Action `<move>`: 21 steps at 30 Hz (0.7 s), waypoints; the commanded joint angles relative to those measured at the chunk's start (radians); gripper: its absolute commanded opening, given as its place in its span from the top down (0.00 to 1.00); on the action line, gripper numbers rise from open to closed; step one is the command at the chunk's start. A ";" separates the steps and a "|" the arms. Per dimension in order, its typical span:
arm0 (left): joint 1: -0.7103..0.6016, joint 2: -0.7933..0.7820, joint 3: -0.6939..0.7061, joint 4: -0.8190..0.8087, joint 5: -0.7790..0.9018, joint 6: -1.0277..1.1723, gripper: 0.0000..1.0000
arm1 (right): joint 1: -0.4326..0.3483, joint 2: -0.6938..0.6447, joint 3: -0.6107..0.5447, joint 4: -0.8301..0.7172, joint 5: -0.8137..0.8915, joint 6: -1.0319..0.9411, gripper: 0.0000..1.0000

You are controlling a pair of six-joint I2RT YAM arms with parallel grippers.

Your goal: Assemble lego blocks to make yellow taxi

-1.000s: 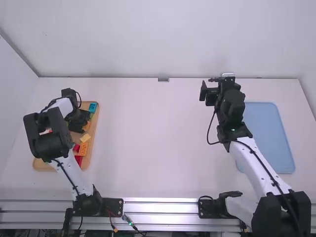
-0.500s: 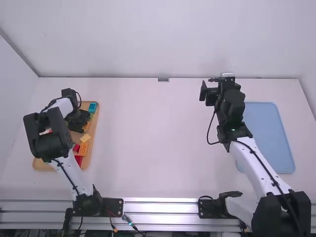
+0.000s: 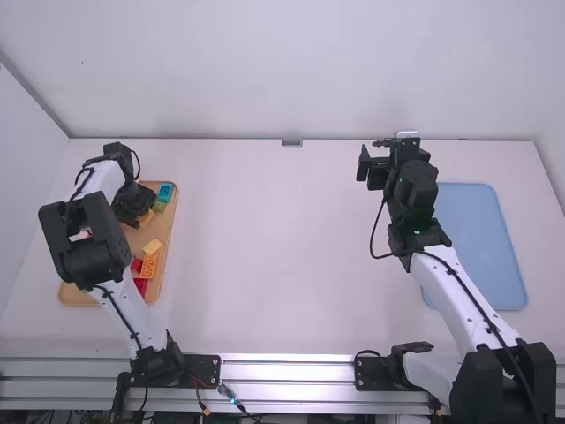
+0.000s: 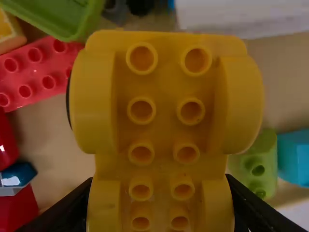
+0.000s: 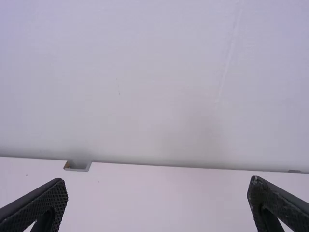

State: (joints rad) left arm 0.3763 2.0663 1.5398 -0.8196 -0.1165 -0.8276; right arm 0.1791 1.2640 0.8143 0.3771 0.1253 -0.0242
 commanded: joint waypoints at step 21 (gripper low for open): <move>-0.641 -0.183 0.004 -0.028 0.246 1.189 0.56 | 0.000 0.006 0.043 -0.030 -0.002 0.054 0.01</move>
State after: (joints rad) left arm -0.2096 1.9076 1.5398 -0.8196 -0.0010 0.0460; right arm 0.1791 1.2640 0.8143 0.3408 0.1253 0.0273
